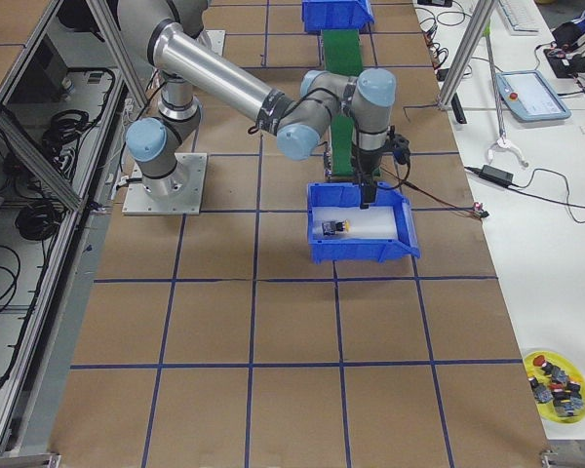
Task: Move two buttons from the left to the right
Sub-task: 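Raise the right gripper and move it back over the conveyor, then lower the right gripper onto the red button and grasp it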
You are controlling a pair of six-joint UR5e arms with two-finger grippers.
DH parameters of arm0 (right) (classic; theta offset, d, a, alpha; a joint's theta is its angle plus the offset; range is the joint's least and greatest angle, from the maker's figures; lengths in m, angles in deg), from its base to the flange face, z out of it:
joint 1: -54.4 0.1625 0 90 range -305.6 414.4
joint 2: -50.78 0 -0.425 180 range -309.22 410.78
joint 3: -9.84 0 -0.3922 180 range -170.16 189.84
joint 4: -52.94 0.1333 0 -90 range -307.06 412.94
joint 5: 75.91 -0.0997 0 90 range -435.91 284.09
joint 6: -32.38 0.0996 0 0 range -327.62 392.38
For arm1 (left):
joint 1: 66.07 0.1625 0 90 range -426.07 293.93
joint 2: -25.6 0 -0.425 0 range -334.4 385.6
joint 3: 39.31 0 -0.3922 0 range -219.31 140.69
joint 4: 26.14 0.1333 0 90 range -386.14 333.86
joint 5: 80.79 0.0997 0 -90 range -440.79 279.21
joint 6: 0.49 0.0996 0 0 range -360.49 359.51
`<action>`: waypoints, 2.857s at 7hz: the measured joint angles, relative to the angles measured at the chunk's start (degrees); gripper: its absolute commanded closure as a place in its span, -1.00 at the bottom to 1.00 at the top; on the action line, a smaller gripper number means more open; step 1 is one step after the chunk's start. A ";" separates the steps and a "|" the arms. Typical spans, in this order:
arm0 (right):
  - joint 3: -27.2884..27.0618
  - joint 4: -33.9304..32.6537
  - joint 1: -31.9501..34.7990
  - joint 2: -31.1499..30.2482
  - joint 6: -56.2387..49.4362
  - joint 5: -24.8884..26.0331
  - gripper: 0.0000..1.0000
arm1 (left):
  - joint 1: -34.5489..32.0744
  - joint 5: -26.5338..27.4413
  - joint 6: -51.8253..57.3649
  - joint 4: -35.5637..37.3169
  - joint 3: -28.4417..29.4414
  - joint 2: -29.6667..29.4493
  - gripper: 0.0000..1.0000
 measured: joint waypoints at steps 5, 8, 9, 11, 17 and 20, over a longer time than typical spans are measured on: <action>3.69 10.07 16.76 -3.71 29.21 -13.80 -0.98 | 0.00 0.00 0.00 0.01 0.00 0.00 -1.00; 2.51 10.91 23.29 -4.16 36.17 -11.70 -0.97 | 0.00 0.00 0.00 0.01 0.00 0.00 -1.00; 1.20 10.90 23.99 -4.22 36.61 -11.06 -0.97 | 0.00 0.00 0.00 0.01 0.00 0.00 -1.00; -2.51 10.04 24.43 -4.34 37.39 -10.95 -0.97 | 0.00 0.00 0.00 0.01 0.00 0.00 -1.00; -3.64 -0.30 25.38 3.00 37.95 -11.60 -0.97 | 0.00 0.00 0.00 0.01 0.00 0.00 -1.00; -3.40 -6.22 28.34 8.35 38.46 -11.46 -0.98 | 0.00 0.00 0.00 0.01 0.00 -0.02 -1.00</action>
